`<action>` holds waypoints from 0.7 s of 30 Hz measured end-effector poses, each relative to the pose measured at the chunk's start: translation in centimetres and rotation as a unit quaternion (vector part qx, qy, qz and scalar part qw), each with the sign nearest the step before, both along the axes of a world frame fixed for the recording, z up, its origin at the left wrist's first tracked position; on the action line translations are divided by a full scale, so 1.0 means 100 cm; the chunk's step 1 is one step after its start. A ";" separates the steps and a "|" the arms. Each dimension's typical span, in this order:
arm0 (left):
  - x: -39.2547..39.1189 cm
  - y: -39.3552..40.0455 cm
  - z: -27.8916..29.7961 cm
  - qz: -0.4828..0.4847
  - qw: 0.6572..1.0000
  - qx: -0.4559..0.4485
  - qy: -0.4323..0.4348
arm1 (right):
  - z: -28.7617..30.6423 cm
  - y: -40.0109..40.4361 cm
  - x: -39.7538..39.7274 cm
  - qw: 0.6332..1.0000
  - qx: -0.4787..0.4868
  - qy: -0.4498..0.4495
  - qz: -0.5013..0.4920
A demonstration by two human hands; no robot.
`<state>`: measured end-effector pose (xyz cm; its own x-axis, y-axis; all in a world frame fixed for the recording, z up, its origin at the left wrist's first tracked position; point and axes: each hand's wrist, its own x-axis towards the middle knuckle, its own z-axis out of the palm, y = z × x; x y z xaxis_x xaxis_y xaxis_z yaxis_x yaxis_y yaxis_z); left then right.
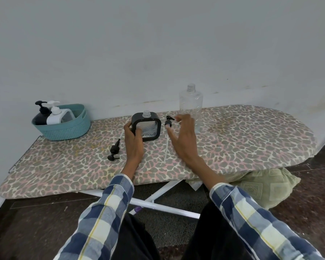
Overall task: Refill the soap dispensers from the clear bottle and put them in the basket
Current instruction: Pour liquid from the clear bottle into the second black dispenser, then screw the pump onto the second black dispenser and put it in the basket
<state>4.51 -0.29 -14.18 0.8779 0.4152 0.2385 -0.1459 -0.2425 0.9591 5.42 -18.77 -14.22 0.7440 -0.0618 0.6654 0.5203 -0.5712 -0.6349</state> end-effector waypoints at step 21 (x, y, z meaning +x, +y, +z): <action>-0.005 0.008 0.003 0.085 0.976 0.200 0.016 | -0.014 0.039 0.039 0.979 -0.114 0.146 0.090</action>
<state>3.97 0.56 -13.86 0.8141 0.4350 0.3848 -0.0423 -0.6164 0.7863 9.36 -14.90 -15.61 0.8896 0.2122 0.4045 0.4409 -0.6306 -0.6387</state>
